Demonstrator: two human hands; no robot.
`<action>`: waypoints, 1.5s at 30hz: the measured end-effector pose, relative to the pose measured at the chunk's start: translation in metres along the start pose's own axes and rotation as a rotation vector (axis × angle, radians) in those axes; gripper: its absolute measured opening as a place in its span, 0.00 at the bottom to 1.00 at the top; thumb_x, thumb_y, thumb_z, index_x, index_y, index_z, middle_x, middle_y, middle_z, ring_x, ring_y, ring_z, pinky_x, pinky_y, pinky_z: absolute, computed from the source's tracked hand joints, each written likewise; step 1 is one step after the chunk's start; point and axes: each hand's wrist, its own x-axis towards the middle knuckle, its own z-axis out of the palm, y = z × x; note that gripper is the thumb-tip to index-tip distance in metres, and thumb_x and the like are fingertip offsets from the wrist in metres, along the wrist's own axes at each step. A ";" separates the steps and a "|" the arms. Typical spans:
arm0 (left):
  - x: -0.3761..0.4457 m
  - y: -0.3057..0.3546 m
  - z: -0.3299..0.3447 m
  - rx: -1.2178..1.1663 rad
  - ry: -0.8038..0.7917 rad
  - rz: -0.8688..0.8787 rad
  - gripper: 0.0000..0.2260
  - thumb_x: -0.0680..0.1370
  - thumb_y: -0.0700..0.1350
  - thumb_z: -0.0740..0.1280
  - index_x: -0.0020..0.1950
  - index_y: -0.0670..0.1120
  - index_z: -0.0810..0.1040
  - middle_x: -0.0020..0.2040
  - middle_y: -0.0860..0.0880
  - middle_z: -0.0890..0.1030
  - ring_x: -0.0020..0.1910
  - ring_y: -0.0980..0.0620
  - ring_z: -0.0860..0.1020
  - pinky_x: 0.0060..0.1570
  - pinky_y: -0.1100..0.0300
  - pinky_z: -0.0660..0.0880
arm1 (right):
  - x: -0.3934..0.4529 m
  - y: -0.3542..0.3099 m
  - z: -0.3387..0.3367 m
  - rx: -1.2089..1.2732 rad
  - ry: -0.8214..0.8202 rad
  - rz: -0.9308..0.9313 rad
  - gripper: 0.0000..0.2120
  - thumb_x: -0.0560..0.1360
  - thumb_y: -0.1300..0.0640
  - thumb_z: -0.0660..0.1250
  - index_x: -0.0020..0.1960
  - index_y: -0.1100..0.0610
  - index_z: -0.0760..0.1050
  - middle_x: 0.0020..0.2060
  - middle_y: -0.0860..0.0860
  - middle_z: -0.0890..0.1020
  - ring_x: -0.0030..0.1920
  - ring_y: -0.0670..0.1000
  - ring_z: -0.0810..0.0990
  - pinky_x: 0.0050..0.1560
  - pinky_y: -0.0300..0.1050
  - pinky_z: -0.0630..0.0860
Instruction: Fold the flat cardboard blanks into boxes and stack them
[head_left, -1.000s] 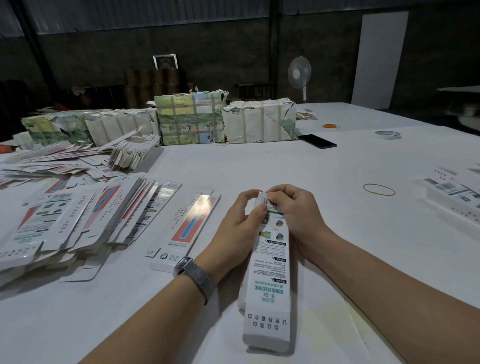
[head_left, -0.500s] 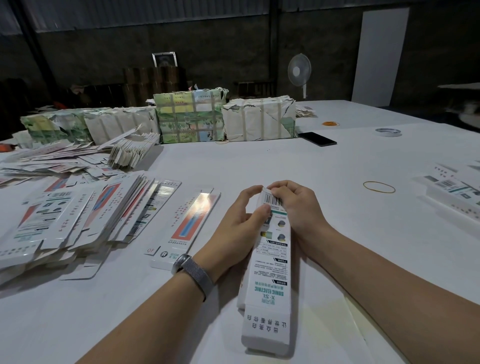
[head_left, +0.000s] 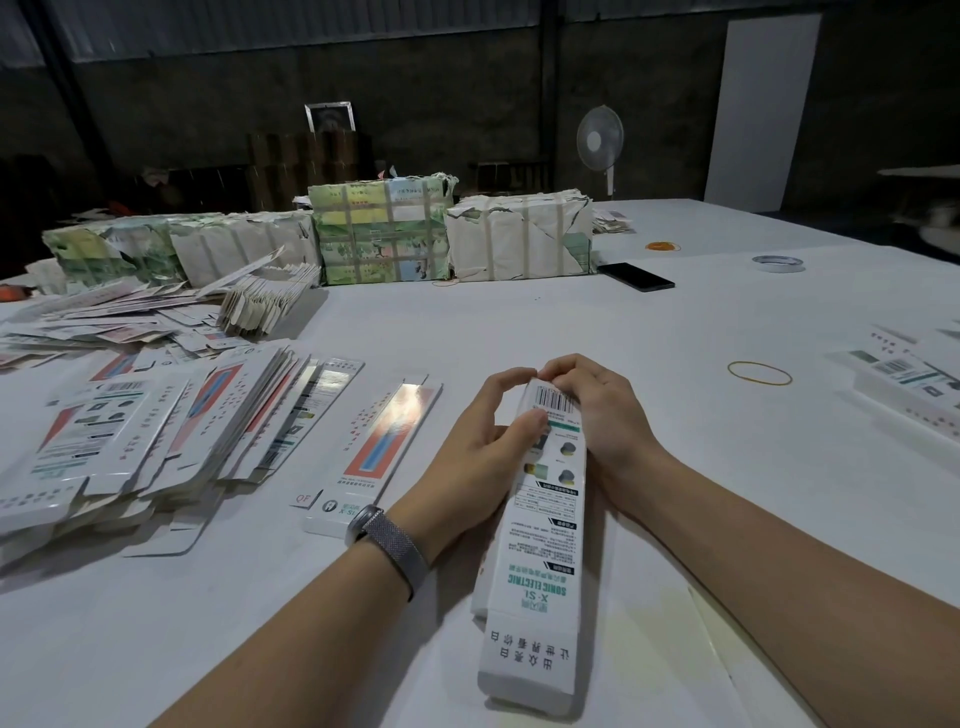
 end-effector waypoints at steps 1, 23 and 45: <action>0.000 0.001 0.000 0.006 0.007 0.001 0.13 0.85 0.49 0.62 0.67 0.61 0.67 0.47 0.44 0.87 0.41 0.43 0.86 0.38 0.54 0.81 | 0.000 0.000 0.000 0.007 0.003 -0.006 0.18 0.78 0.66 0.57 0.36 0.53 0.78 0.32 0.55 0.80 0.30 0.54 0.77 0.31 0.44 0.75; 0.002 0.005 -0.003 -0.091 0.217 0.015 0.09 0.85 0.47 0.61 0.61 0.62 0.69 0.43 0.47 0.87 0.37 0.47 0.85 0.33 0.59 0.79 | 0.000 0.004 -0.001 0.102 -0.083 -0.027 0.06 0.78 0.65 0.65 0.47 0.55 0.74 0.35 0.53 0.83 0.33 0.51 0.82 0.31 0.44 0.78; 0.005 0.009 -0.003 -0.114 0.369 0.081 0.13 0.80 0.59 0.63 0.62 0.67 0.63 0.44 0.52 0.87 0.35 0.50 0.85 0.26 0.60 0.76 | -0.017 -0.034 -0.003 -1.138 -0.216 -0.382 0.38 0.70 0.42 0.72 0.76 0.48 0.63 0.60 0.49 0.76 0.58 0.49 0.76 0.60 0.52 0.76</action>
